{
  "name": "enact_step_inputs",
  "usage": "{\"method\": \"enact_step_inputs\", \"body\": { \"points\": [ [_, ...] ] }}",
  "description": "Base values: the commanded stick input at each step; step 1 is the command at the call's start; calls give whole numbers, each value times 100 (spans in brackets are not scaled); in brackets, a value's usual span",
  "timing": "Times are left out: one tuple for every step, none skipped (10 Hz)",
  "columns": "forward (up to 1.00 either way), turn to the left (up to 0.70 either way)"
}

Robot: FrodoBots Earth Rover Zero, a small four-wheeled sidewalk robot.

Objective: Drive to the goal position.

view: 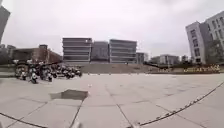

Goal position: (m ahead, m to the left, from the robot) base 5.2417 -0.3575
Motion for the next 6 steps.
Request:
{"method": "enact_step_inputs", "body": {
  "points": [
    [70, 0],
    [70, 0],
    [70, 1],
    [70, 3],
    [70, 11],
    [70, 20]
  ]
}}
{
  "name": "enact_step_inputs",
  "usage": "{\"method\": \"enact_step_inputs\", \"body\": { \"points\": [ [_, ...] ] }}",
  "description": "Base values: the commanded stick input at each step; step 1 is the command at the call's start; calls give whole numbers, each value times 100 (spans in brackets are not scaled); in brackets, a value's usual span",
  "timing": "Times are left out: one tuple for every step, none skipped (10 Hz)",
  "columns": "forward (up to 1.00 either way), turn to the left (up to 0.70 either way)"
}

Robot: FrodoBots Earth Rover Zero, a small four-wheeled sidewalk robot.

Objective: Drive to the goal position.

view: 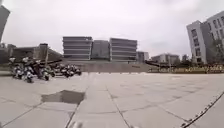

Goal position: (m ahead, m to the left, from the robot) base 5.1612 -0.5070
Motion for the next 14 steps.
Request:
{"method": "enact_step_inputs", "body": {
  "points": [
    [70, 29],
    [70, 9],
    [70, 2],
    [70, 2],
    [70, 2],
    [70, 2],
    [70, 2],
    [70, 2],
    [70, 2],
    [70, 2],
    [70, 2],
    [70, 2],
    [70, 2],
    [70, 2]
  ]
}}
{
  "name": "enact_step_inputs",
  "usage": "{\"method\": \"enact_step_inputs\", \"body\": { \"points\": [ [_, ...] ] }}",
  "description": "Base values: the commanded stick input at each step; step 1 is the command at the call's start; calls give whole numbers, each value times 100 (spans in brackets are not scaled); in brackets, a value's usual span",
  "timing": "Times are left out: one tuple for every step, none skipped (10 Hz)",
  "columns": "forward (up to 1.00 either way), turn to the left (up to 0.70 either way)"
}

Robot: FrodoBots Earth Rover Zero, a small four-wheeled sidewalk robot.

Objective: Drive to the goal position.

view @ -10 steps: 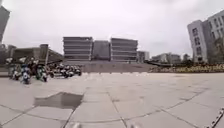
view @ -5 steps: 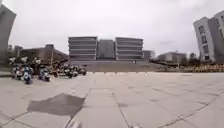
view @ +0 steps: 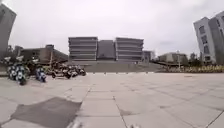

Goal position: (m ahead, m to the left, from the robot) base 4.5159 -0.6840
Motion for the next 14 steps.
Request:
{"method": "enact_step_inputs", "body": {
  "points": [
    [70, 2],
    [70, 2],
    [70, 2],
    [70, 2],
    [70, 2],
    [70, 2],
    [70, 6],
    [70, 33],
    [70, 35],
    [70, 31],
    [70, 22],
    [70, 13],
    [70, 2],
    [70, 0]
  ]
}}
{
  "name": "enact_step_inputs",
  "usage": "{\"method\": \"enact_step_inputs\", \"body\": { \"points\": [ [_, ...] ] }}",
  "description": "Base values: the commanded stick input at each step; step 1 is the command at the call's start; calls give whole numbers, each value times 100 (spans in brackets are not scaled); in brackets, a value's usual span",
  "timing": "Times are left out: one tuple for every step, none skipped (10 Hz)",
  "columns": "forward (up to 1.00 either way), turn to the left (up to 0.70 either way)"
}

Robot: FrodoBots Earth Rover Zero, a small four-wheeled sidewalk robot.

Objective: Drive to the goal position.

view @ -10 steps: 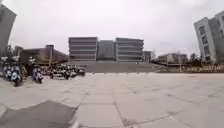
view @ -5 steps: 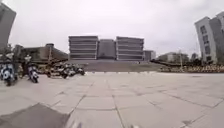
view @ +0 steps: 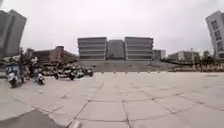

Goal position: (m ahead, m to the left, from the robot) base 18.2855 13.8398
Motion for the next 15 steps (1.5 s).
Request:
{"method": "enact_step_inputs", "body": {
  "points": [
    [70, 0],
    [70, 0],
    [70, 0],
    [70, 0],
    [70, 0],
    [70, 0],
    [70, 0],
    [70, 0],
    [70, 0],
    [70, 0],
    [70, 0],
    [70, 0],
    [70, 0],
    [70, 0],
    [70, 0]
  ]
}}
